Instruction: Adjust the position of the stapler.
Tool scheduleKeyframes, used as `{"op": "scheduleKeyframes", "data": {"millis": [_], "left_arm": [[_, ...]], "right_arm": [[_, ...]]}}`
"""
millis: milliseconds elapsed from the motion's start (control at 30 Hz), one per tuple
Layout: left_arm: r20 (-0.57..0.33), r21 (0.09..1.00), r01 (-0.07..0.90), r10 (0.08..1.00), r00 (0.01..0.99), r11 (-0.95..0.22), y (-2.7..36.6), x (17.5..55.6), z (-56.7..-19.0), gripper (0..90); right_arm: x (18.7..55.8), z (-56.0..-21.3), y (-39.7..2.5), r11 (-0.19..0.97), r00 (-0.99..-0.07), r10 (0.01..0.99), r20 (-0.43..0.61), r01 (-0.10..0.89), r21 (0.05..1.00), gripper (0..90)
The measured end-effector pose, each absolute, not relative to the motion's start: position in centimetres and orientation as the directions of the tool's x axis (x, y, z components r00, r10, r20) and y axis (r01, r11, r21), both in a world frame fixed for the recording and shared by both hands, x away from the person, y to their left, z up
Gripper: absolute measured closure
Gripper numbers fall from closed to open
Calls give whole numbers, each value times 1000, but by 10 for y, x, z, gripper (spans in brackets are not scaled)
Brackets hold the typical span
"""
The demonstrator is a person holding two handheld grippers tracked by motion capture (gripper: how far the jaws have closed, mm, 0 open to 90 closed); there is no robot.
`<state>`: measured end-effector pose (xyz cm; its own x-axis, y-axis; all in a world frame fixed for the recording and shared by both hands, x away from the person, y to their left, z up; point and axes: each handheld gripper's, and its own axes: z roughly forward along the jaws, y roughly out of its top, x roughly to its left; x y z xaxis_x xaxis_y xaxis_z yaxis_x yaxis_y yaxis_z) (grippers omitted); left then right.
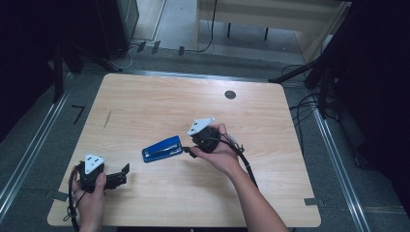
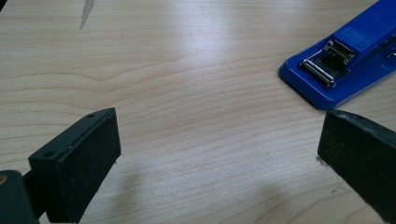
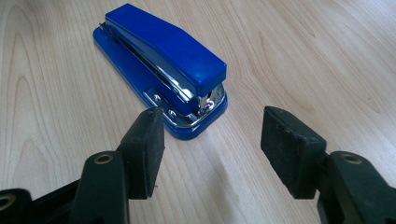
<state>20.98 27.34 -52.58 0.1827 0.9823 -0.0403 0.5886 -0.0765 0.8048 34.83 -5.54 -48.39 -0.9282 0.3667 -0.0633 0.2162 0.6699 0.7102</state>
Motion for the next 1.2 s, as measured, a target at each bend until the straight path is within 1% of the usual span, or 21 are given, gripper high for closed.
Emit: {"op": "scheduleKeyframes", "data": {"millis": [233,300,667,867,1033,1100,1200], "left_arm": [[-47,805,590,983,178,-68,274,210,-526,0],[-39,804,589,983,181,-76,272,211,-526,0],[-30,799,595,984,178,-84,271,211,-526,0],[-29,802,591,983,181,-86,271,211,-526,0],[-30,801,592,983,183,-86,271,211,-526,0],[-30,801,593,983,182,-85,271,211,-526,0],[-31,801,593,983,182,-84,271,212,-526,0]], "right_arm": [[351,-487,-43,693,-933,343,-105,176,699,391],[351,-489,-39,700,-933,343,-107,178,691,389],[359,-502,-26,712,-944,321,-71,191,676,379],[361,-504,-12,730,-955,287,-77,165,663,376],[362,-508,-4,738,-960,272,-62,167,653,370],[361,-510,0,743,-964,260,-57,162,650,348],[362,-510,1,739,-965,257,-49,164,654,358]]}}
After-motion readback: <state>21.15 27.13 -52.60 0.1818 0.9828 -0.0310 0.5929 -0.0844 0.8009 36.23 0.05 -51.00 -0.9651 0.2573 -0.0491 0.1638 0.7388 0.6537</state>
